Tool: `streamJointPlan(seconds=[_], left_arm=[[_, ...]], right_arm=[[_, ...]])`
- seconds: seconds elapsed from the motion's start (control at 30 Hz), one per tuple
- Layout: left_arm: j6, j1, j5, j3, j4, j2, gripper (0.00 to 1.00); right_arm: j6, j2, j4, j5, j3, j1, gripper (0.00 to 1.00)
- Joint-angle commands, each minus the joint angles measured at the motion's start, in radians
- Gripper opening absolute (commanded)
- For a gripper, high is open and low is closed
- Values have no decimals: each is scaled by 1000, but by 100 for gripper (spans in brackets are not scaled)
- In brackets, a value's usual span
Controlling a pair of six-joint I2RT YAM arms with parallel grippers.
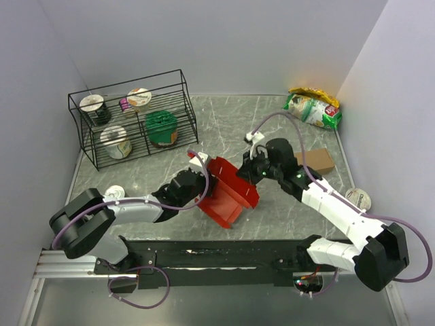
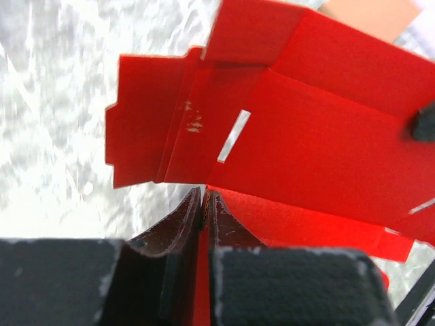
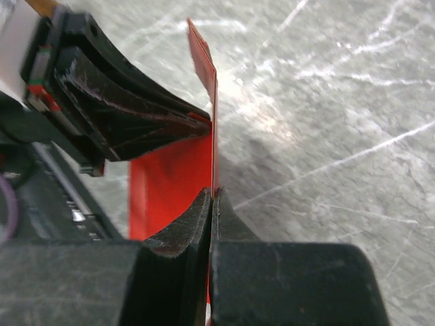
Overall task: Fold the paper box
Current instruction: Fold the paper box at the center of the board.
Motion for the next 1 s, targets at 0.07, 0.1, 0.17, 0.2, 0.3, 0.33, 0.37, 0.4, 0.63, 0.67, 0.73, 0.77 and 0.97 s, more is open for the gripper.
streamJointPlan(seconds=[0.07,0.1,0.17,0.2,0.3,0.33,0.37,0.4,0.63,0.67,0.73,0.77,0.97], left_arm=[[-110,-15,-13,21,6,55,16],[-115,-15,-8,17,11,70,16],[-120,-15,7,12,12,84,18],[-120,-15,16,12,12,92,21],[-121,-9,49,-5,32,93,39],[-126,-5,62,-16,47,93,43],[-130,12,101,-23,58,93,48],[-137,21,118,-33,69,93,58],[-125,68,198,-152,169,9,74],[-112,71,198,-157,166,-5,74],[-72,78,199,-171,164,-48,75],[-58,97,213,-174,176,-62,75],[54,198,406,-151,232,-120,77]], right_arm=[[-56,11,187,173,-109,86,0],[-65,16,206,183,-122,94,0],[-70,36,231,209,-155,114,0],[-74,45,243,210,-159,118,0],[-100,87,234,230,-164,140,0],[-106,106,231,242,-162,145,0],[-112,116,226,258,-161,152,0],[-123,122,220,267,-159,154,0],[-151,151,214,301,-159,172,0],[-151,153,214,301,-159,172,0],[-152,154,214,299,-159,175,0],[-154,156,211,299,-159,178,0],[-160,159,209,288,-158,181,0]])
